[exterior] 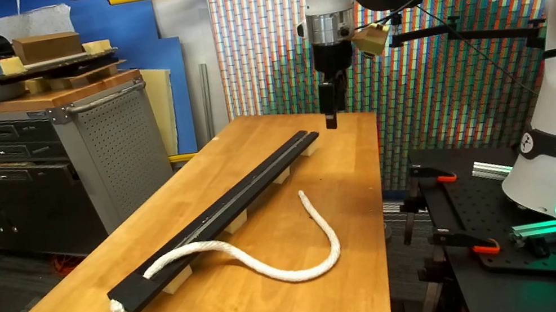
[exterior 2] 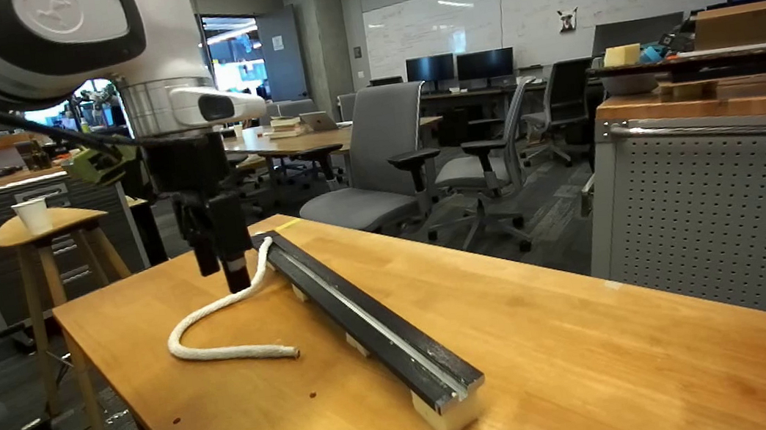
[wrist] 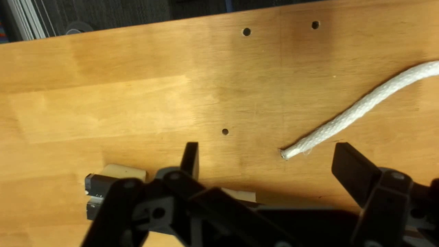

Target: Pick up the rope and put it in between the black object.

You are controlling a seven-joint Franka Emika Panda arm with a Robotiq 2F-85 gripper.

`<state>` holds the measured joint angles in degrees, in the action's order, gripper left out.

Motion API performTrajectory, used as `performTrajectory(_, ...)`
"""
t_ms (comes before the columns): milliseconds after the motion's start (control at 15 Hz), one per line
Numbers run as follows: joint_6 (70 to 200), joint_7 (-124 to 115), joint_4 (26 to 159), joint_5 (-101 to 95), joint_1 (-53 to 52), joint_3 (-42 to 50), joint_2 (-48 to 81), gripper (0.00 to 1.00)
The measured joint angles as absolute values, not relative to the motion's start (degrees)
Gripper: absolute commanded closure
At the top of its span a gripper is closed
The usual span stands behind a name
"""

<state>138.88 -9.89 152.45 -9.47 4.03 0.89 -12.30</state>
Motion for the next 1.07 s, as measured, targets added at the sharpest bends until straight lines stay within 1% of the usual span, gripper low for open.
performTrajectory(267, 140.1, -13.8, 149.8, -3.1, 2.2, -0.4, -7.4, 0.00)
performTrajectory(533, 143.9, -15.4, 146.9, 2.0, 1.5, -0.4, -2.8, 0.00)
performTrajectory(867, 149.8, -21.6, 144.0, 2.8, 1.5, -0.4, 2.2, 0.00)
performTrajectory(1067, 151.1, -22.5, 143.3, 2.7, 1.5, -0.3, 3.2, 0.00)
